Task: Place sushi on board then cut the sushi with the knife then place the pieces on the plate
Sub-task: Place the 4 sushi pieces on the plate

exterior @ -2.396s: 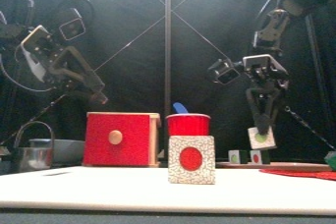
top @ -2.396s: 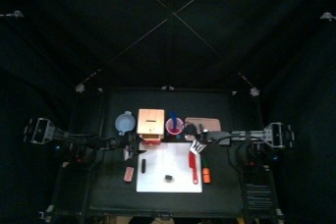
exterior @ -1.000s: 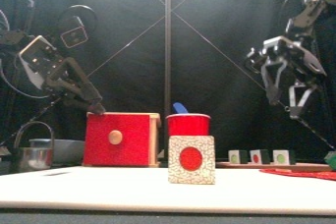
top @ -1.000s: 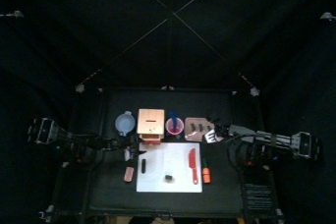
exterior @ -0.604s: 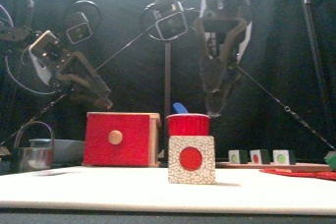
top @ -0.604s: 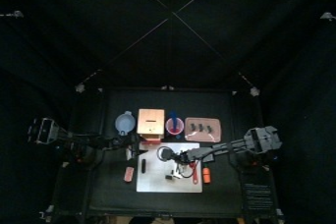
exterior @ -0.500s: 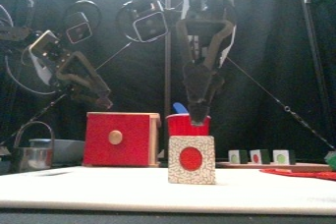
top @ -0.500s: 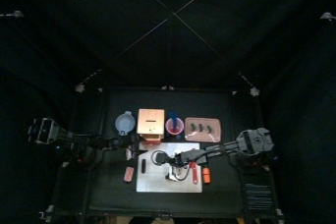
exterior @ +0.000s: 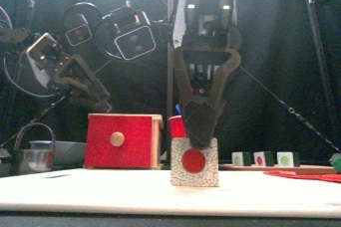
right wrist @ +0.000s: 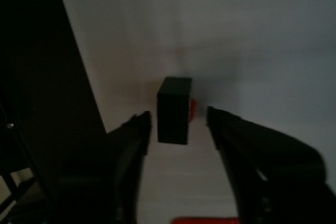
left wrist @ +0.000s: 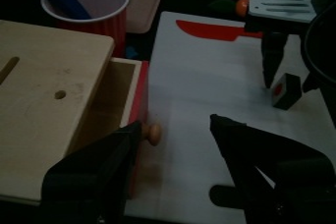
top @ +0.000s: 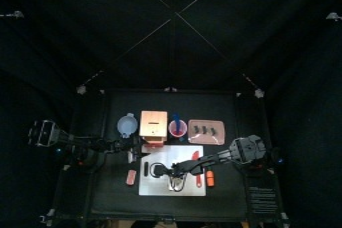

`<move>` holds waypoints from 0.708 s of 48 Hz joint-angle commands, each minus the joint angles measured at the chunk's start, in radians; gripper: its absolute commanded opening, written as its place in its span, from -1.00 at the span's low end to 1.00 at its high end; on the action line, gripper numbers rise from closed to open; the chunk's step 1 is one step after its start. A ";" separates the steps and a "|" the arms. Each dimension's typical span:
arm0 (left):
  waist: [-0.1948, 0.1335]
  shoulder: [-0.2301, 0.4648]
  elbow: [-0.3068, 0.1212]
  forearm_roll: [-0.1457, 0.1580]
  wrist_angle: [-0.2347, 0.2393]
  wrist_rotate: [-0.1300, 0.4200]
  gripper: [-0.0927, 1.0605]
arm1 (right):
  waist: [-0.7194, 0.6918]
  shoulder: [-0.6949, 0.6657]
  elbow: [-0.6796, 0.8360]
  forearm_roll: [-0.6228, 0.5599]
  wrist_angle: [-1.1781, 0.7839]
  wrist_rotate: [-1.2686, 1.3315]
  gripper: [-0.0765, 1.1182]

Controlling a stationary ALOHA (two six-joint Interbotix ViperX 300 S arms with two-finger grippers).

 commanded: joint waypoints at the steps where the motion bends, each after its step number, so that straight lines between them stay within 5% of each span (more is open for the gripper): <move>1: 0.002 -0.006 -0.011 0.002 -0.006 -0.002 0.76 | -0.025 -0.091 0.061 0.000 -0.005 0.005 -0.03; 18: -0.011 -0.011 -0.014 0.000 -0.006 -0.002 0.76 | -0.281 -0.569 0.589 -0.187 0.064 0.463 -0.03; 26: -0.011 -0.012 -0.018 0.003 -0.006 0.000 0.76 | -0.327 -0.718 0.715 -0.268 0.155 0.629 -0.03; 34: -0.011 -0.014 -0.018 0.002 -0.006 0.000 0.76 | -0.546 -0.871 0.839 -0.397 0.160 0.758 -0.03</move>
